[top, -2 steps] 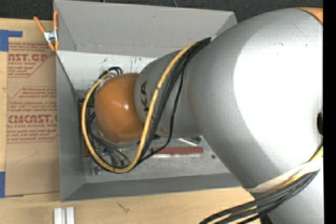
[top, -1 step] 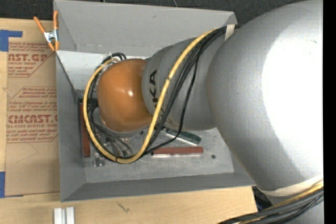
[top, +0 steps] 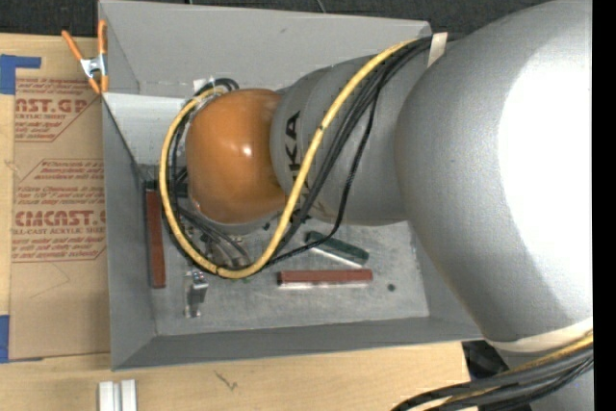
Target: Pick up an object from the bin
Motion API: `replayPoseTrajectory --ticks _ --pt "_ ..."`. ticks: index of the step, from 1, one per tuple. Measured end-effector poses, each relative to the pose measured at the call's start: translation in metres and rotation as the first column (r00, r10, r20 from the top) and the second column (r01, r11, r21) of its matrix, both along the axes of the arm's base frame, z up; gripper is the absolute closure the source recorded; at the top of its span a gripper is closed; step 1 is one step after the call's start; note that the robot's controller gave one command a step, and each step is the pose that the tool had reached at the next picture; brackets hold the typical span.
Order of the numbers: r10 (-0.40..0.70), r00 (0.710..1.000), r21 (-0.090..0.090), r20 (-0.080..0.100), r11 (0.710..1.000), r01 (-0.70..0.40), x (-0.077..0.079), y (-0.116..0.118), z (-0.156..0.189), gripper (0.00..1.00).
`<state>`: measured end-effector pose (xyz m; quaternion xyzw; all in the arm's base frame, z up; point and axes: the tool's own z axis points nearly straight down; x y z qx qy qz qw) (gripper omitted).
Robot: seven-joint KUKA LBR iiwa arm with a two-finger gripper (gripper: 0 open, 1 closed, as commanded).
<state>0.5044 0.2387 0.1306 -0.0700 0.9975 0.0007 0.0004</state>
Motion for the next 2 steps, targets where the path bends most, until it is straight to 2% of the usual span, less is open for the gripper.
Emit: replayPoseTrajectory --ticks 1,2 --pt "0.0 1.0 0.0 0.0 1.0 0.0 0.0 0.0 0.0 0.0" --pt "0.142 0.99 -0.001 0.004 0.99 -0.142 -0.002 0.003 -0.012 0.0"
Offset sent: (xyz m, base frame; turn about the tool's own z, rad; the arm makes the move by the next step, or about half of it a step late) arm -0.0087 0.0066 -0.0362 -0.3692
